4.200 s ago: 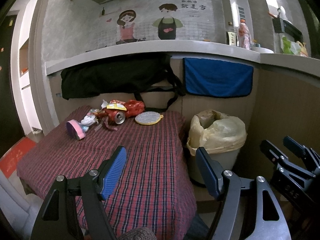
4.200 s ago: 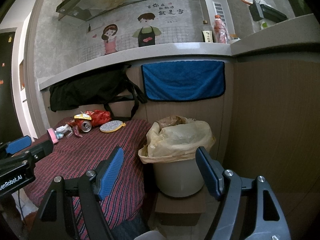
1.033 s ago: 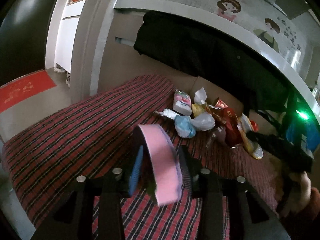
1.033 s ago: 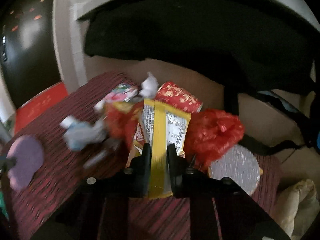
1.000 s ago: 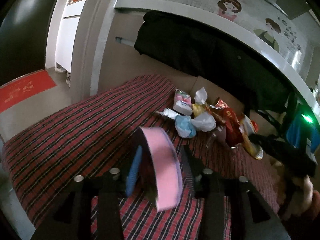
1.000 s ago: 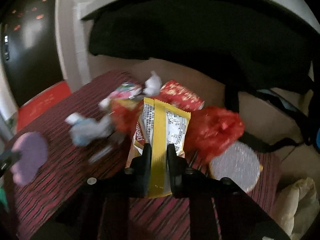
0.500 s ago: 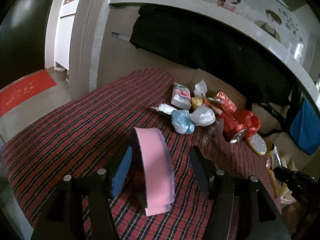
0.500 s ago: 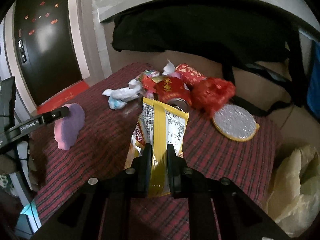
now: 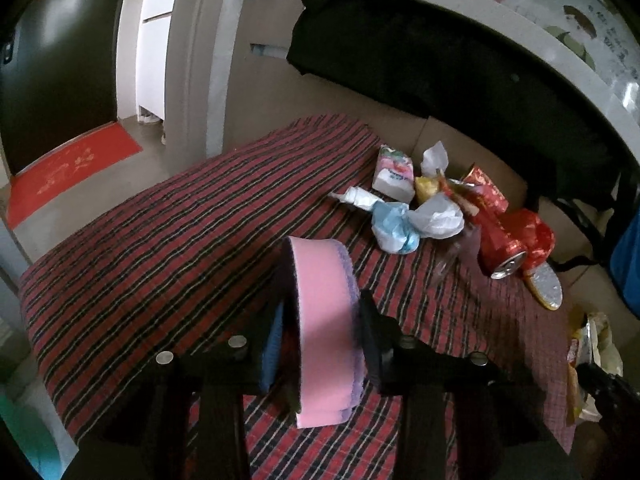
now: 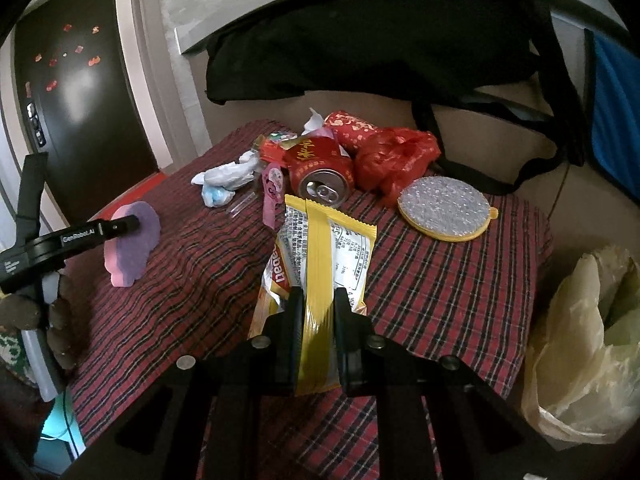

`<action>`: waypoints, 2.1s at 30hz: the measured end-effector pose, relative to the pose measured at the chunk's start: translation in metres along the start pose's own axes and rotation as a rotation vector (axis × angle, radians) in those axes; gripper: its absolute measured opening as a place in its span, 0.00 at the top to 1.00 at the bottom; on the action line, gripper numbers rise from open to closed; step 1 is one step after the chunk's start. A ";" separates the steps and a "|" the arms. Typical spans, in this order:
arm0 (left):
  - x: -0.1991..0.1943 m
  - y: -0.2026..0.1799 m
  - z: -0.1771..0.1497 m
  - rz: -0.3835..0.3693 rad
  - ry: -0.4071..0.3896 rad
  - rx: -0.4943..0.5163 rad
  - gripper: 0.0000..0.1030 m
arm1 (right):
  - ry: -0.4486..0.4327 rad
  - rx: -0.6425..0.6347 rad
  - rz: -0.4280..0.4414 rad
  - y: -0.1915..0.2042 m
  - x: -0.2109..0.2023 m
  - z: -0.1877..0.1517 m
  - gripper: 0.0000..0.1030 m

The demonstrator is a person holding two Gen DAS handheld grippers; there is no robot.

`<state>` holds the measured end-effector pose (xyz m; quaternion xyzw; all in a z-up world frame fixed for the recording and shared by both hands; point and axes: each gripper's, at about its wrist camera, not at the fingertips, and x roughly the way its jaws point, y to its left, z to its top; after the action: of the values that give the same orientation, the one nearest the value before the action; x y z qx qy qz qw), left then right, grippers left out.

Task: Collect trash
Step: 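Carry the pink sponge and yellow wrapper with both tools over the wastebasket, then open both tools to drop the sponge and wrapper into the wastebasket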

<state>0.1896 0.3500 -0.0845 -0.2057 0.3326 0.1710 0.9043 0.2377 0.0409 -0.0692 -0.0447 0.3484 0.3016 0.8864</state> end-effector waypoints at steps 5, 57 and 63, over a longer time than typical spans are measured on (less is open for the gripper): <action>-0.026 -0.019 0.005 -0.044 -0.058 0.046 0.68 | -0.040 0.002 -0.012 -0.006 -0.015 0.001 0.88; -0.001 -0.451 -0.076 -0.725 0.056 0.493 0.67 | -0.303 0.340 -0.365 -0.297 -0.172 -0.022 0.84; 0.025 -0.448 -0.073 -0.800 0.175 0.451 0.54 | -0.302 0.387 -0.338 -0.310 -0.160 -0.033 0.40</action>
<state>0.3688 -0.0650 -0.0356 -0.1296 0.3310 -0.2855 0.8900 0.3011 -0.3016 -0.0313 0.1128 0.2511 0.0808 0.9579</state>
